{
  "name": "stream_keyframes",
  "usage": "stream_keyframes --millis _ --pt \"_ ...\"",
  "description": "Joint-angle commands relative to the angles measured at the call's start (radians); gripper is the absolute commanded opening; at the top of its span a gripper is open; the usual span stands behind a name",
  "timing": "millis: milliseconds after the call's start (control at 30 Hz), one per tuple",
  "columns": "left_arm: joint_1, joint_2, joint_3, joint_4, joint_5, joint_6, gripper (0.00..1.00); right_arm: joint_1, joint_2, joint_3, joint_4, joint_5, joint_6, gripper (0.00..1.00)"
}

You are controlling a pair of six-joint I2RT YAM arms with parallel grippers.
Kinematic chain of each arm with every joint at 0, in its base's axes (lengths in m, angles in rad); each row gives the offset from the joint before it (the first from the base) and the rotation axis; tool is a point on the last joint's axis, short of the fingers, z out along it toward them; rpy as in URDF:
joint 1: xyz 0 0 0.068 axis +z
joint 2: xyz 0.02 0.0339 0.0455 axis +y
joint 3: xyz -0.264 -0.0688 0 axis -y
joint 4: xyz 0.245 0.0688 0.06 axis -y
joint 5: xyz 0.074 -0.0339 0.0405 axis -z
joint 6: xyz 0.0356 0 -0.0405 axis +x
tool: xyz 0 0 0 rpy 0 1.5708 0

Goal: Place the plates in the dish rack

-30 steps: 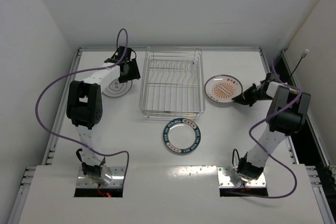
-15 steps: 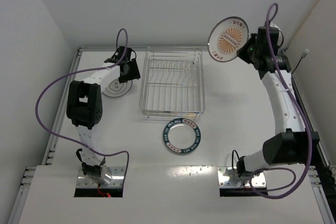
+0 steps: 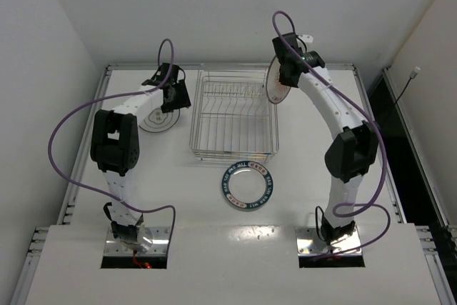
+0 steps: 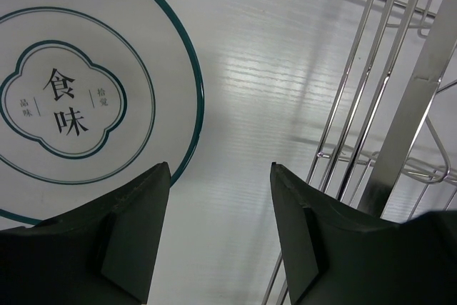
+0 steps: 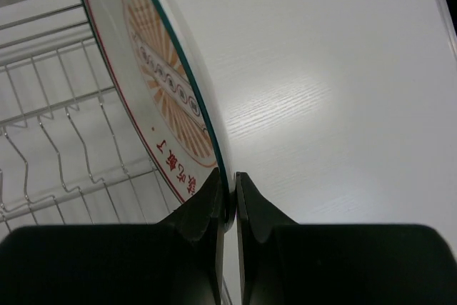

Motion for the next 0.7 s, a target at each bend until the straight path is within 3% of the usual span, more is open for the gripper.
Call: stream_keyframes --millis 0,400,667 --pt "0.007 -0.053 0.028 0.011 -0.006 -0.008 0.55 0.025 0.003 0.083 -0.007 0.137 0.005 0.0" --pt "0.007 -0.053 0.028 0.011 -0.006 -0.008 0.55 0.129 0.19 0.199 -0.128 0.159 0.025 0.0" --pt "0.007 -0.053 0.028 0.002 -0.006 -0.008 0.55 0.149 0.177 0.132 -0.138 0.108 0.065 0.01"
